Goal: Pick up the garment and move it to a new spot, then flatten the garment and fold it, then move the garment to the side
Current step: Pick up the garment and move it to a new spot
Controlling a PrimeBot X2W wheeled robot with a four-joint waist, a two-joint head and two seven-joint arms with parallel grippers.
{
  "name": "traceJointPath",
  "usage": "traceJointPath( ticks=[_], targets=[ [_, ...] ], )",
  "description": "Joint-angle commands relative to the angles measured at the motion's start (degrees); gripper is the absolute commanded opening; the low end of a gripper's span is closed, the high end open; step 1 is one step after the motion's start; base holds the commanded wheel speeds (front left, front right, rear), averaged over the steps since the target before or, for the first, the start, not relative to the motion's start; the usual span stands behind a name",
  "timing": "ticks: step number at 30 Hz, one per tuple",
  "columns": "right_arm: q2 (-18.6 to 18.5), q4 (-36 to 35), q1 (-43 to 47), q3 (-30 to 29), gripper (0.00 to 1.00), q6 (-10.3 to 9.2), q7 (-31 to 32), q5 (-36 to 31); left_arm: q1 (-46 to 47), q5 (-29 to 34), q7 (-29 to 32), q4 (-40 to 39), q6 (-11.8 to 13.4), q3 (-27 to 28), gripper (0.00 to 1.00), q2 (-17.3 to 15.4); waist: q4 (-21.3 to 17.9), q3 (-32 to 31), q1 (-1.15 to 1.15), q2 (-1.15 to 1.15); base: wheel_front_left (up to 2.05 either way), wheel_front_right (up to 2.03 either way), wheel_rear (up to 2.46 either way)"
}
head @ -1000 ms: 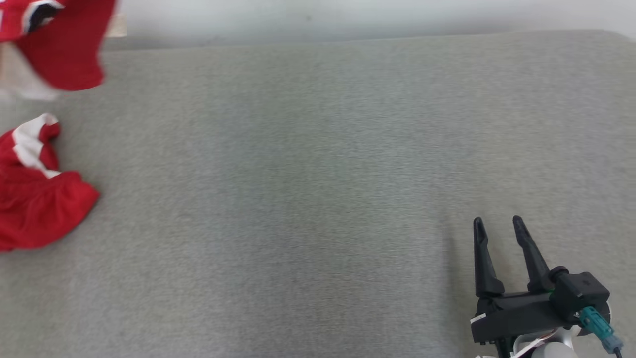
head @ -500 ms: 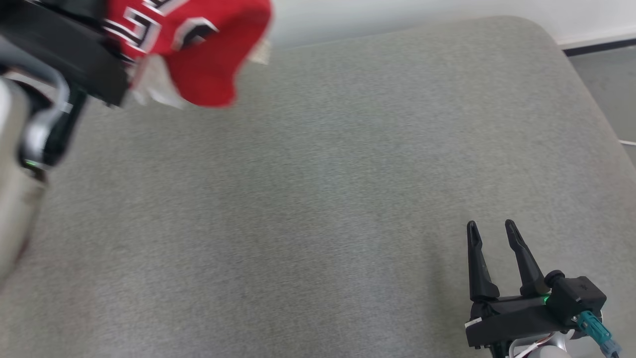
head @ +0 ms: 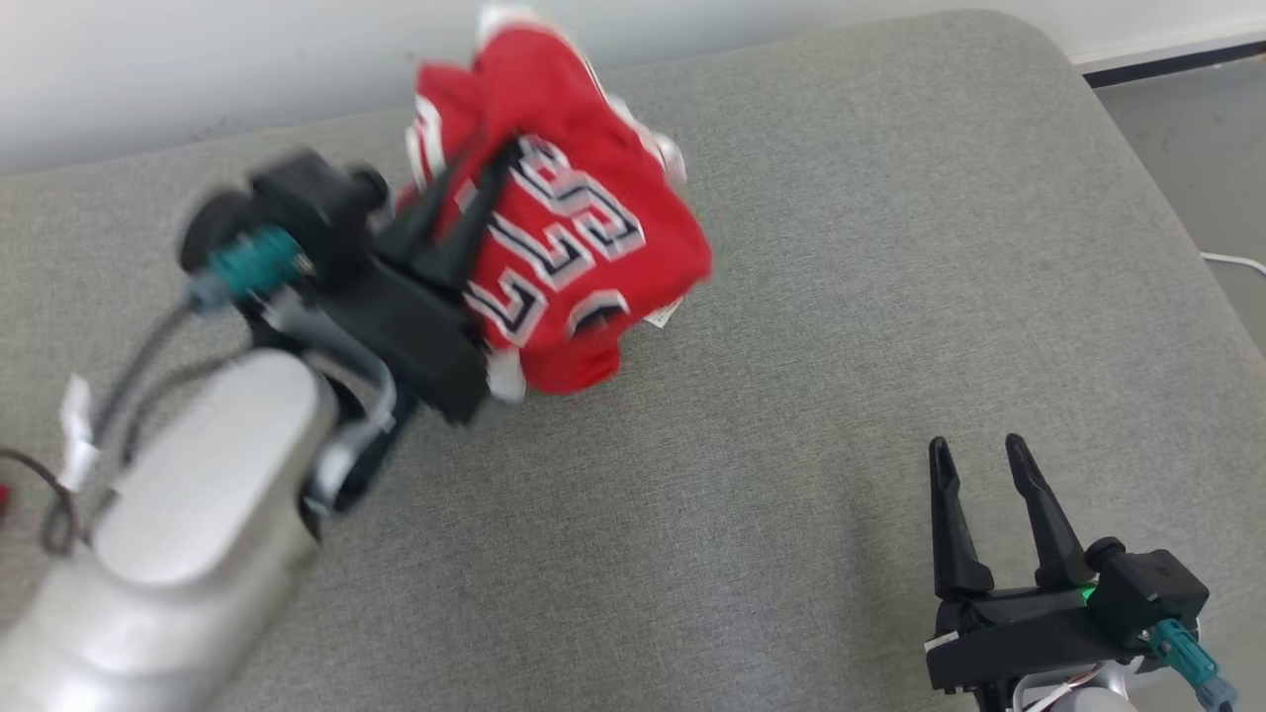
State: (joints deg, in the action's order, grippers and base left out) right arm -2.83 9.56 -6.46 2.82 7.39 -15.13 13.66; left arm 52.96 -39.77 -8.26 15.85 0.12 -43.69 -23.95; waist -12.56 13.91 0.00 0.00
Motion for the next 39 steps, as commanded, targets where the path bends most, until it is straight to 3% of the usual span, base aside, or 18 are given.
traceJointPath(
  ticks=[1, 11, 19, 20, 21, 27, 39],
  targets=[
    [-0.1, -0.1, -0.2, 0.1, 1.0, 0.18, 0.0, -0.1, -1.5, -0.4, -0.5, 0.4, 0.2, -0.5, 0.0, 0.3, 0.2, 0.3, 0.0, 0.0, 0.0, 0.0, 0.0],
    [-0.1, 0.2, -1.3, 1.0, 1.0, 0.18, 0.0, 0.2, -11.9, -0.9, -4.4, 6.0, 1.0, -4.4, 0.0, 4.3, 0.3, 1.1, 0.0, 0.0, 0.0, 0.0, 0.0],
    [-0.1, 0.6, -1.3, 1.3, 1.0, 0.19, 0.0, 0.1, -16.5, -0.9, -5.8, 11.8, 0.1, -6.7, 0.0, 7.6, 0.7, 0.8, 0.0, 0.0, 0.0, 0.0, 0.0],
    [-0.1, 0.6, -1.3, 1.3, 1.0, 0.19, 0.0, 0.0, -16.5, -0.6, -6.0, 12.3, 0.0, -6.7, 0.36, 8.0, 0.9, 0.7, 0.0, 0.0, 0.0, 0.0, 0.0],
    [-0.1, 0.7, -1.4, 1.4, 1.0, 0.18, 0.0, -0.1, -16.3, -0.2, -6.2, 12.6, 0.1, -6.6, 1.0, 8.3, 1.0, 0.6, 0.0, 0.0, 0.0, 0.0, 0.0],
    [-0.1, 0.6, -1.1, 1.1, 1.0, 0.18, 0.0, -1.1, -14.8, 1.6, -6.9, 11.1, 0.9, -3.0, 1.0, 8.7, 2.2, -1.0, 0.0, 0.0, 0.0, 0.0, 0.0],
    [-0.1, 0.7, 0.7, 0.8, 1.0, 0.18, 0.0, -2.4, -20.8, 8.4, -6.9, -0.7, 3.5, 12.6, 1.0, 4.6, 6.3, -5.1, 0.0, 0.0, 0.0, 0.0, 0.0]
  ],
)
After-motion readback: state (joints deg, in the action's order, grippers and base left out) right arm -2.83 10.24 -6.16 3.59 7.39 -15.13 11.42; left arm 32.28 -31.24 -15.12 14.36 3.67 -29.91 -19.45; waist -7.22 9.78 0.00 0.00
